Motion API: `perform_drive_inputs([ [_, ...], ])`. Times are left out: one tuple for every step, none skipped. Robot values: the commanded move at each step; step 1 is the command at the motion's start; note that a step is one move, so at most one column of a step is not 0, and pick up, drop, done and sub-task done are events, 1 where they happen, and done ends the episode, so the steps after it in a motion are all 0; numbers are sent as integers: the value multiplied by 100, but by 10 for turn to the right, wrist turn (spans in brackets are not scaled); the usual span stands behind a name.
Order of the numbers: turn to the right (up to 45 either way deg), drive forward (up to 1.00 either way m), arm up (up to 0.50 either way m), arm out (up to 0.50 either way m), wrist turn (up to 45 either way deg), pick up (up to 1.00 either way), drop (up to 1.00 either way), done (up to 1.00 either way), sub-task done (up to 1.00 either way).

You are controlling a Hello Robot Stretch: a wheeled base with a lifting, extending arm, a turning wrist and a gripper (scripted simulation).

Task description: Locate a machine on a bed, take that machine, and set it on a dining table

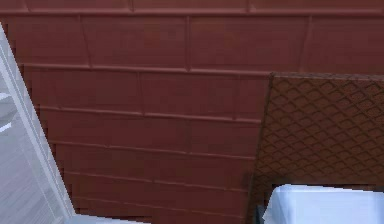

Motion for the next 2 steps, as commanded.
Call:
perform_drive_inputs([
  [-180, 0, 0, 0, 0, 0, 0, 0, 0],
  [0, 0, 50, 0, 0, 0, 0, 0, 0],
])
